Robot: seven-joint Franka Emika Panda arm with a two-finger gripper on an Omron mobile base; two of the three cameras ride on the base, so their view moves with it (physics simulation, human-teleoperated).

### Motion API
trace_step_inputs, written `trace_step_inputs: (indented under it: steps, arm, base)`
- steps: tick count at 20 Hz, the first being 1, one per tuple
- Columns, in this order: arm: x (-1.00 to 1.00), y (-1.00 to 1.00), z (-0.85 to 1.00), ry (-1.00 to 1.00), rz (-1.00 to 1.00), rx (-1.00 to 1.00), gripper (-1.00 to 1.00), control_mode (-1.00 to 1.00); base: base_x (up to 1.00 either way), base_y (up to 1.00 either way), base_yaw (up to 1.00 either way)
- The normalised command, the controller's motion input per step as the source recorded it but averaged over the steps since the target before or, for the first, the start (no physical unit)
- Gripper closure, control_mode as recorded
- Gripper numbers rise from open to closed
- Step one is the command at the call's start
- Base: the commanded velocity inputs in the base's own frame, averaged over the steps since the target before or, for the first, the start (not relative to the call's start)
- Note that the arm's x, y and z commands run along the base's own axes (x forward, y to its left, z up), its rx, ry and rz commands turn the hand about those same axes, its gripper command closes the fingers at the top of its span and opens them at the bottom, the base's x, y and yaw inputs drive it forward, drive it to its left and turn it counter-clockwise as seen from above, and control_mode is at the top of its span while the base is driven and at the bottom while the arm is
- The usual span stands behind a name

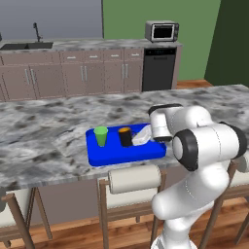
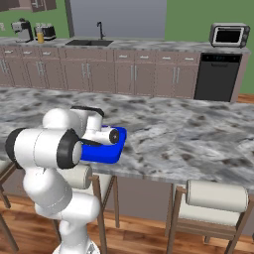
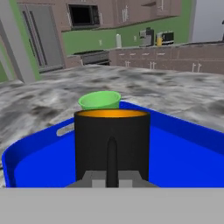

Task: There is a tray on the dining counter. Grab the cup, mug, and pitcher and place them on the tray. The pitcher may be placed next to the tray if it cannot fit the tray.

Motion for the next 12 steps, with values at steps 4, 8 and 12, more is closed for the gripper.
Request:
trace_step_inputs:
  steps: [4,8,12]
  arm:
    - [0.20,0.14,0.00,0.00,0.01,0.00,1.00,-1.00]
    - [0.28,0.09,0.00,0.00,0.01,0.00,1.00,-1.00]
    - [0.33,0.01,-0.01,0.00,0.00,0.00,1.00,-1.00]
  base:
    - [0.00,0.00,0.00]
    - [0.00,0.00,0.00]
    - [0.00,0.00,0.00]
